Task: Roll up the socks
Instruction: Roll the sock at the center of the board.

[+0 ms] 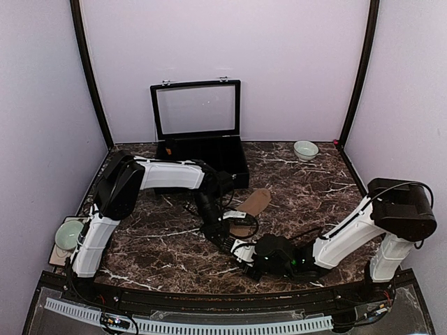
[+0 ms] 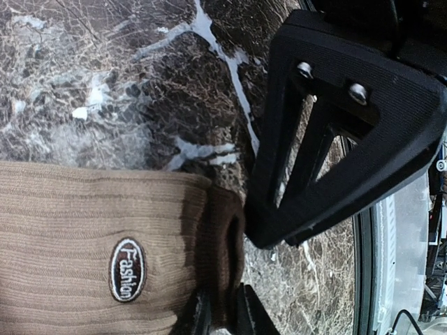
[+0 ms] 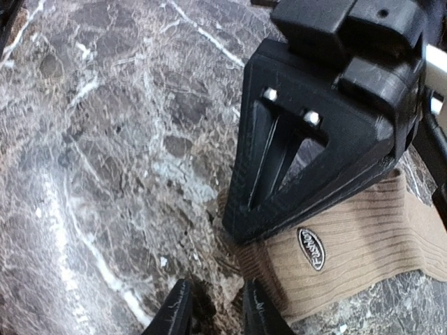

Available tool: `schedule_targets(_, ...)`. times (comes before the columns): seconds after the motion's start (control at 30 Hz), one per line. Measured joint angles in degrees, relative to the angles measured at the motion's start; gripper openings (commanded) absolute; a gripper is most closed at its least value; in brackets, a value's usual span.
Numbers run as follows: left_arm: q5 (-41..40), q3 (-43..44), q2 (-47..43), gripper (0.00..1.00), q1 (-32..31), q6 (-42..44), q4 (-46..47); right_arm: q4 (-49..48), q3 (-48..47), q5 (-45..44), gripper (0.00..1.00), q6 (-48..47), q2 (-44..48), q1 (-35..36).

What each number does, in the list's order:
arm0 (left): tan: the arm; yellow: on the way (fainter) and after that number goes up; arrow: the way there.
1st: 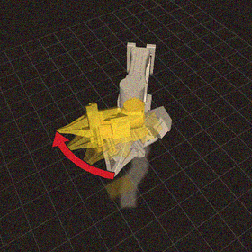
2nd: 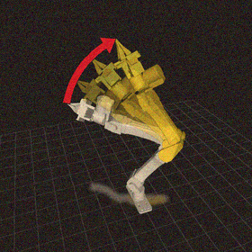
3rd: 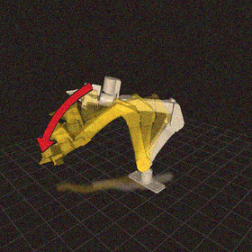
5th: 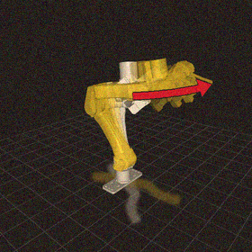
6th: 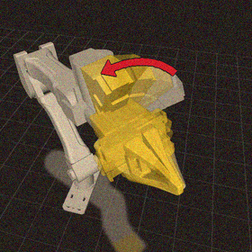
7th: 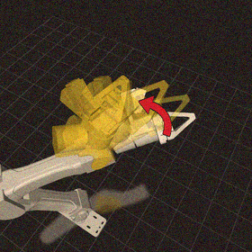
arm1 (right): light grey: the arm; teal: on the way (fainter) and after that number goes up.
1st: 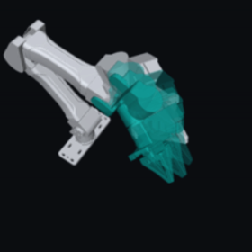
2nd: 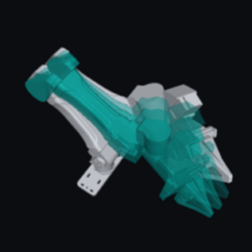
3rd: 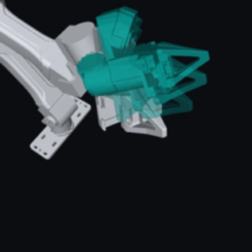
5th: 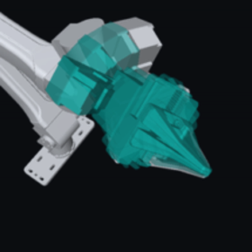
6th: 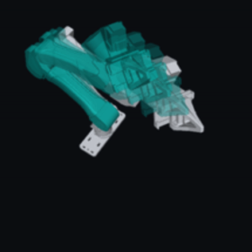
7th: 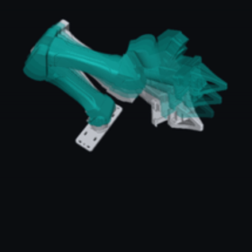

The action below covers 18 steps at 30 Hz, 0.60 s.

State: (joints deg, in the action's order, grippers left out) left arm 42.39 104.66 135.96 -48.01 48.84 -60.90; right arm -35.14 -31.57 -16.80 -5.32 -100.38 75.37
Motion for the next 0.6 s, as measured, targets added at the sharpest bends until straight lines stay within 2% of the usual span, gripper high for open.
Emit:
schedule_targets(0.13, -0.3, 0.1, 0.0, 0.18, 0.0, 0.0, 0.0, -2.3, 0.0, -0.5, 0.18, 0.9, -0.6, -0.1)
schedule_targets(0.33, -0.5, 0.2, 0.0, 0.18, 0.0, 0.0, -0.1, -5.0, 0.6, -1.0, 0.18, 2.6, -1.0, -1.1)
schedule_targets(0.6, -0.6, 0.2, 0.0, 0.18, 0.0, 0.0, -0.1, -5.6, 1.2, -0.3, 0.09, 4.6, -1.4, -2.8)
